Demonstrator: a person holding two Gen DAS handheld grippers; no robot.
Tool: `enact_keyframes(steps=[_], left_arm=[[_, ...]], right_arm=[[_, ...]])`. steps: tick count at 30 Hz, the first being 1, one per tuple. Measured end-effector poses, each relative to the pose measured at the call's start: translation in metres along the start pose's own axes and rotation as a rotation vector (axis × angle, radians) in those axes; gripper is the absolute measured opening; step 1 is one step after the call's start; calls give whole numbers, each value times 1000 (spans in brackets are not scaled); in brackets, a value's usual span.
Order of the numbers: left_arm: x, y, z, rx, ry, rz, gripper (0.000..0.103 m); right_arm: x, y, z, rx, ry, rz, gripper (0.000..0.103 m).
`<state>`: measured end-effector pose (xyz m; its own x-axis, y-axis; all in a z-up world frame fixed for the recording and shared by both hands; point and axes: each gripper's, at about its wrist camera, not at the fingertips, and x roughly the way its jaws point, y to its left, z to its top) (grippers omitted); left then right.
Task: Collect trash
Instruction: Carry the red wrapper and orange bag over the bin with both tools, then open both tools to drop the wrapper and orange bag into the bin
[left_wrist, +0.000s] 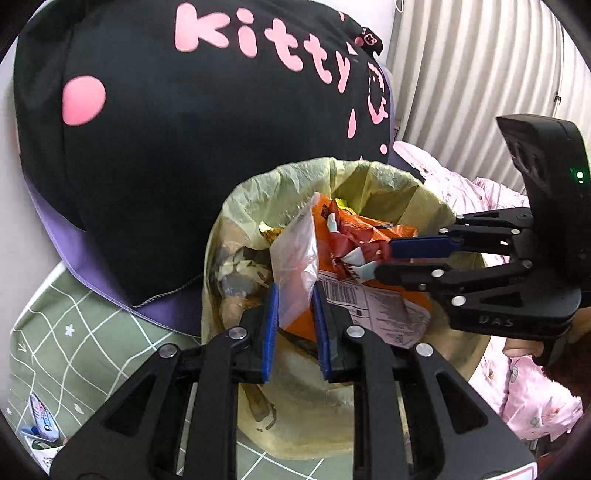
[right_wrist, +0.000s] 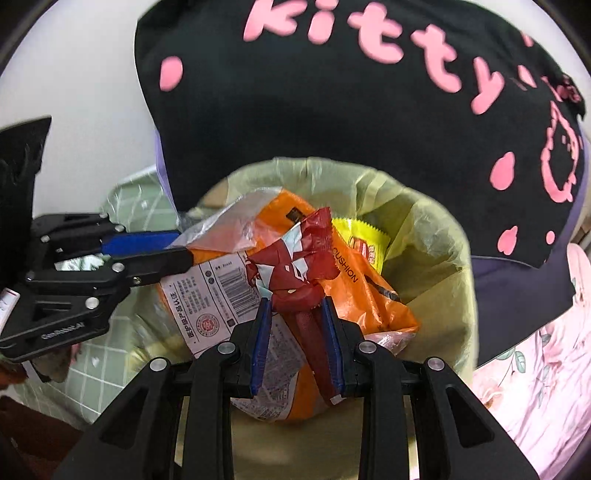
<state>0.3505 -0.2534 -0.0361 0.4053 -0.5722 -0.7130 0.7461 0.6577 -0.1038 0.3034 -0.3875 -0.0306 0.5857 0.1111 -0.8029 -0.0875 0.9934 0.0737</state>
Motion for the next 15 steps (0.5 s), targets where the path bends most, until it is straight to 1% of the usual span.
enact_keyframes(steps=[1,4,9,15], left_arm=[[3,-1,1,4,5,-5,17],[10,-10,1,26,12,-18,17],[19,-16,3,16,15,-53,16],[20,-12,6,-17,43,-92,15]], right_arm=[[5,0,0,-7,19,-3,26],[9,-2,-1,-5,29,-11,26],[-1,-9,-9,29,8,-39,26],[-15,-17,-18,69,-22,-43,26]])
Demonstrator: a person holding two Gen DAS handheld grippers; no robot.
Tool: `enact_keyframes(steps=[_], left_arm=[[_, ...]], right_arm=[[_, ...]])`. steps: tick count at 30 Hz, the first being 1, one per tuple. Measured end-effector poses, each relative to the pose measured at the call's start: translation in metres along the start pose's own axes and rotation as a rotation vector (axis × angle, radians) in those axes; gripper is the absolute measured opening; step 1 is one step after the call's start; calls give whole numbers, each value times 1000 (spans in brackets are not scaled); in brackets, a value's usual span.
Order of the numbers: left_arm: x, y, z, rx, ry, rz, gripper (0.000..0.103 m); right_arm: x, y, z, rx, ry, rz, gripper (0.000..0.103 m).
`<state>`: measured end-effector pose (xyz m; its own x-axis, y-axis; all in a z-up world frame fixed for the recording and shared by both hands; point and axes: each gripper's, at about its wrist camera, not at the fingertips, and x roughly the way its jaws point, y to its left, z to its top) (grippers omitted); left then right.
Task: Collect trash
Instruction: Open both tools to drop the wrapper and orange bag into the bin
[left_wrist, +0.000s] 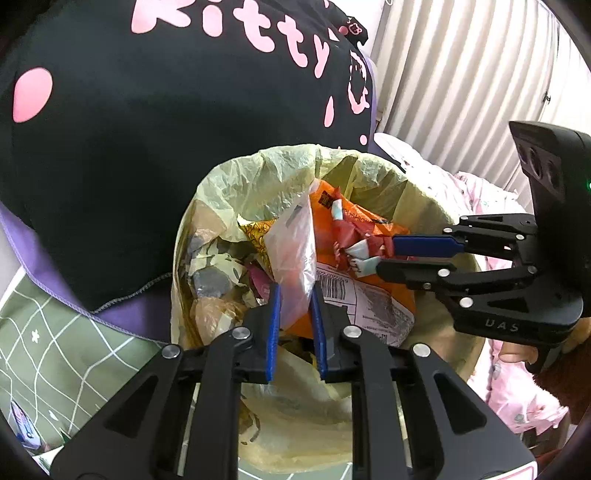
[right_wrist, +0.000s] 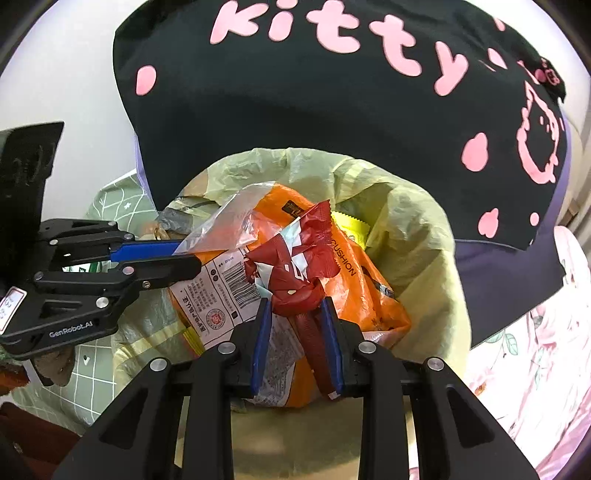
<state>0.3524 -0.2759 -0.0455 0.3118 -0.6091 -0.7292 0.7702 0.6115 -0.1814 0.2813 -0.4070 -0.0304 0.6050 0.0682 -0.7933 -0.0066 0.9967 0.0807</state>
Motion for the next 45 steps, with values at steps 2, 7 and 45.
enact_keyframes(steps=[2,7,45], left_arm=[[-1,2,0,-21,15,-23,14],[-9,8,-1,-63,30,-57,14],[-98,49,-28,-226,-170,90,47]], right_arm=[[-5,0,-1,13,-13,7,26],[-9,-2,-2,23,-34,6,26],[-51,23,-1,18,-189,-19,45]])
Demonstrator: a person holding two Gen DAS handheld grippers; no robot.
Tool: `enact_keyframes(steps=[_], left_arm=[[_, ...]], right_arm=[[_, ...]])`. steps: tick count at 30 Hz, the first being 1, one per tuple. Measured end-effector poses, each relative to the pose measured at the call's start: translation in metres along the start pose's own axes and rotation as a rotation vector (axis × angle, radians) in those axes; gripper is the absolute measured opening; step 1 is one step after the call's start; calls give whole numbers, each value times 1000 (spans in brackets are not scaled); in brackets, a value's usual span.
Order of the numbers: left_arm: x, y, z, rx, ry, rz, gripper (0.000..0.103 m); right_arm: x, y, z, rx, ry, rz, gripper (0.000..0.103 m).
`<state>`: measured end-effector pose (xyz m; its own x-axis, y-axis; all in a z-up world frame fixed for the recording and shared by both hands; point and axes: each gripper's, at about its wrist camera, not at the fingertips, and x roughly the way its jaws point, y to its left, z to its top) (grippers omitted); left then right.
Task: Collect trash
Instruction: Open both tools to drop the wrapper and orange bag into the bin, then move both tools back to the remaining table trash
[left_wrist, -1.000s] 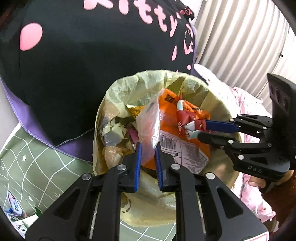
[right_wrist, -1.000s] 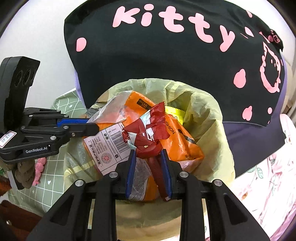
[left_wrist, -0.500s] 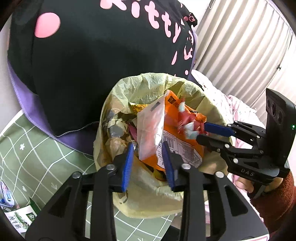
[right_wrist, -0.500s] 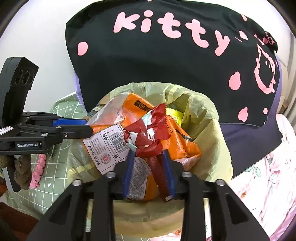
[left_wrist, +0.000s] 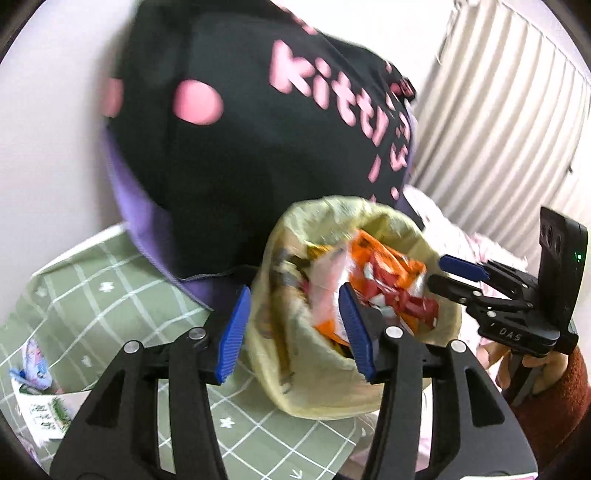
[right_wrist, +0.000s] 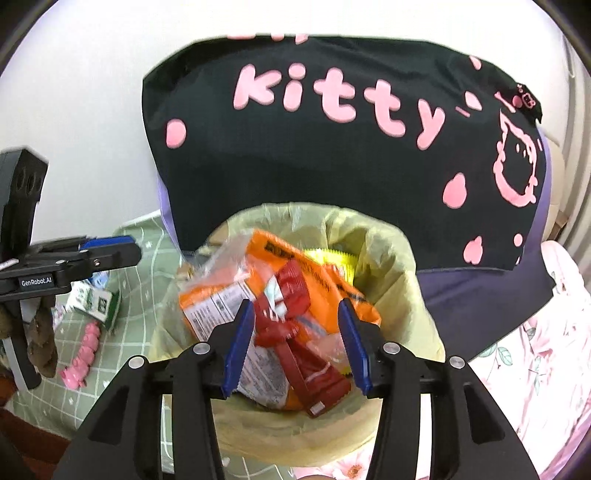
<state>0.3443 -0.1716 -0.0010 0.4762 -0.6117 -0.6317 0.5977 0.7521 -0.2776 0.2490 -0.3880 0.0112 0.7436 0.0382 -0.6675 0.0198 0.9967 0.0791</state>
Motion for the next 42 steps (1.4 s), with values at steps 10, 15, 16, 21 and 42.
enact_keyframes(steps=[10,15,16,21,42], left_arm=[[-68,71,-49,-90,-93,209,49],[-106,128,-94,-182,-74,362,49],[-116,143,-104,-213,-70,401,49],[-162,200,-151,-371,-74,543,49],[-223,248,-229,-545,-75,597,49]], right_arm=[[3,56,18,-43,-72,168,55],[17,105,24,-151,-54,212,55],[21,117,25,-165,-40,235,55],[39,165,19,-238,2,299,55],[226,363,21,-475,282,502,35]])
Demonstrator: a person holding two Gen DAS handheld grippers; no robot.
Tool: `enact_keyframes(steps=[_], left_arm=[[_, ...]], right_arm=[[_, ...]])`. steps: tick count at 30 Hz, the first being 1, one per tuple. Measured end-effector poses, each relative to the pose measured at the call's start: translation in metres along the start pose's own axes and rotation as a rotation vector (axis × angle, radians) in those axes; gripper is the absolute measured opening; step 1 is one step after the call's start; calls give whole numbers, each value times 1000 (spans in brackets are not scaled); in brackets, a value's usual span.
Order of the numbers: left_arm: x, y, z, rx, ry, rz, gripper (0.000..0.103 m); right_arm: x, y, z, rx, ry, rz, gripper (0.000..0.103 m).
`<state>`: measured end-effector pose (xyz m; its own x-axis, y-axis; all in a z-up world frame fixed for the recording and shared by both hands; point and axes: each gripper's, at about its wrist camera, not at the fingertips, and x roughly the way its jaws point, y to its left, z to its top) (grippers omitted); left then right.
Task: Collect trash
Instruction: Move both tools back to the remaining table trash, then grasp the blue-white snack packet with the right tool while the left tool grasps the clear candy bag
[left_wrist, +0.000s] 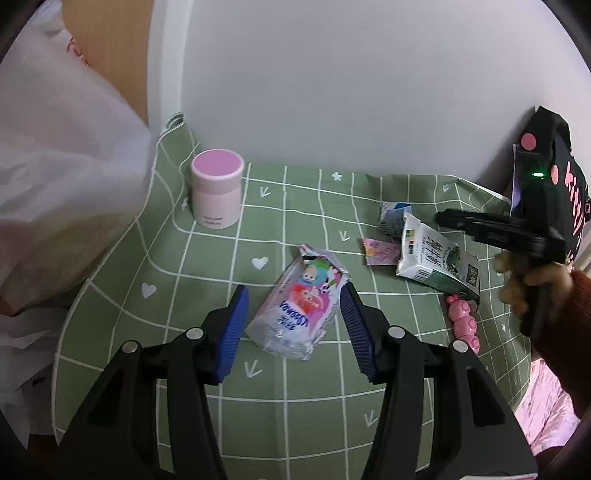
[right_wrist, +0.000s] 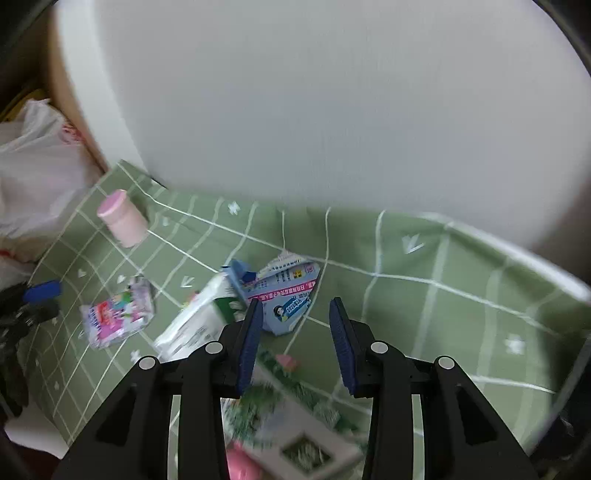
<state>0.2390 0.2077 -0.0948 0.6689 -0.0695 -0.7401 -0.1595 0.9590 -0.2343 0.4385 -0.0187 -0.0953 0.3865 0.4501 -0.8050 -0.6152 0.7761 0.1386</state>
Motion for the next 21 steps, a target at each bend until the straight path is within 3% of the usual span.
enact_keyframes(steps=[4,7,10,13,19,21], left_arm=[[3,9,1,-19,2,-2,49],[7,13,2,-35,10,-16,49],[12,13,2,-40,17,-23,50],[14,12,3,-38,21,-30,50],[17,15,2,-38,35,-29,50],[19,16,2,-39,44,-32,50]], right_arm=[[29,6,-3,51,71,60,38],[30,26,-13,13,83,103,41],[30,39,-14,-34,73,25,43],[30,36,-5,-3,42,-27,43],[50,20,5,83,82,-3,43],[50,20,7,79,86,-5,35]])
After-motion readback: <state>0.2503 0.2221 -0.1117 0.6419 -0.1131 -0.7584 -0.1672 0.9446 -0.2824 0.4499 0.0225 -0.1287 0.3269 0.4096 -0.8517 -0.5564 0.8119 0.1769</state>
